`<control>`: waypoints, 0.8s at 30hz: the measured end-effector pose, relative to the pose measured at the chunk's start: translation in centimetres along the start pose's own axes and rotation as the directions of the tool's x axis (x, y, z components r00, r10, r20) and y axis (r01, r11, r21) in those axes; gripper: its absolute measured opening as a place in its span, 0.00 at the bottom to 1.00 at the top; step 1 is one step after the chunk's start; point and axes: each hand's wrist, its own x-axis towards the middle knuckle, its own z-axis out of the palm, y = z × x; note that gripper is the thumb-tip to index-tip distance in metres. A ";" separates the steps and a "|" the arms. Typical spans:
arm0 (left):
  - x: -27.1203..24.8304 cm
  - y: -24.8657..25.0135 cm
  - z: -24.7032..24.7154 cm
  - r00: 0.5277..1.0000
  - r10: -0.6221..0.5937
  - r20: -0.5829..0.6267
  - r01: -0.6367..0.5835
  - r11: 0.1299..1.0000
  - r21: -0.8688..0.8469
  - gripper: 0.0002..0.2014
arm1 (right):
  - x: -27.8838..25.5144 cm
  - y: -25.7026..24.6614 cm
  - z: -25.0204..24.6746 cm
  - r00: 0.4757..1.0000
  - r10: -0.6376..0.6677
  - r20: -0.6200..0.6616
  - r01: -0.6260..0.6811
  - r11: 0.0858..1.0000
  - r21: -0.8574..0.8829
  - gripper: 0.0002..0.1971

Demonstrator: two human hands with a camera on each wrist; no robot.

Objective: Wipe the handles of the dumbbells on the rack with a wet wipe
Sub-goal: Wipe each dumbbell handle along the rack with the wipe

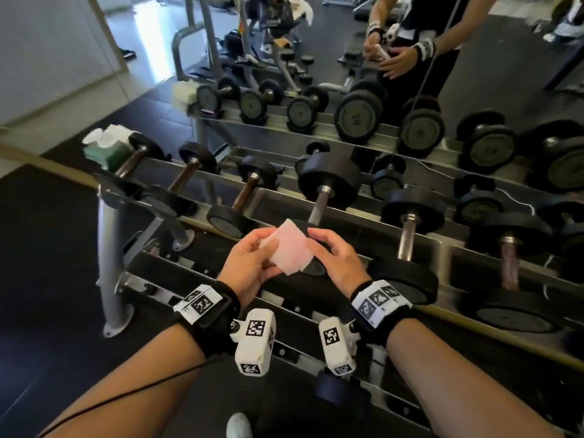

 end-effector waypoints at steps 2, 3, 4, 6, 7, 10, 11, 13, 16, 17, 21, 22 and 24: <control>-1.1 0.1 -2.8 1.000 0.004 -0.030 -0.005 0.999 -0.053 0.11 | -0.2 -0.3 3.2 0.997 0.014 0.070 -0.019 0.998 0.064 0.18; -1.5 0.1 -4.2 0.999 0.009 -0.051 -0.013 0.997 -0.072 0.12 | -0.2 -0.3 4.7 0.995 0.020 0.097 -0.030 0.994 0.108 0.16; -1.8 0.0 -5.5 0.997 0.013 -0.071 -0.018 0.997 -0.079 0.13 | -0.3 -0.3 6.2 0.993 0.029 0.115 -0.045 0.989 0.142 0.13; -2.1 -0.4 -8.2 0.993 0.005 -0.118 -0.011 0.998 -0.058 0.19 | -0.2 -0.4 9.1 0.991 0.061 0.117 -0.080 0.983 0.164 0.08; -2.3 -0.7 -9.6 0.989 -0.006 -0.145 0.001 0.999 -0.038 0.22 | -0.1 -0.4 10.4 0.991 0.087 0.103 -0.103 0.981 0.163 0.06; -2.1 -1.6 -13.8 0.972 -0.032 -0.232 0.039 0.999 0.029 0.29 | 0.4 -0.3 14.4 0.988 0.142 0.065 -0.151 0.976 0.158 0.04; -1.8 -2.2 -15.0 0.968 -0.040 -0.249 0.054 0.997 0.051 0.30 | 0.7 0.0 15.6 0.988 0.148 0.054 -0.154 0.977 0.150 0.04; -0.8 -3.8 -17.4 0.962 -0.062 -0.265 0.086 0.993 0.081 0.30 | 1.1 1.1 17.9 0.987 0.158 0.039 -0.162 0.977 0.135 0.05; 0.8 -7.9 -20.6 0.960 -0.100 -0.260 0.147 0.975 0.167 0.31 | 1.5 4.7 21.0 0.978 0.209 0.015 -0.209 0.968 0.137 0.05; 1.3 -9.7 -21.8 0.961 -0.100 -0.259 0.159 0.963 0.218 0.31 | 1.5 6.4 21.8 0.972 0.233 -0.001 -0.232 0.965 0.120 0.04; 3.3 -17.1 -26.2 0.952 -0.065 -0.300 0.202 0.870 0.451 0.29 | 2.4 14.1 24.0 0.937 0.349 -0.026 -0.347 0.936 0.050 0.08; 4.1 -18.8 -27.3 0.950 -0.052 -0.309 0.199 0.863 0.464 0.29 | 3.0 16.0 24.4 0.934 0.357 -0.025 -0.356 0.934 0.030 0.09; 6.0 -22.2 -29.6 0.945 -0.026 -0.327 0.191 0.853 0.485 0.28 | 4.7 20.0 25.1 0.926 0.378 -0.002 -0.378 0.926 -0.015 0.11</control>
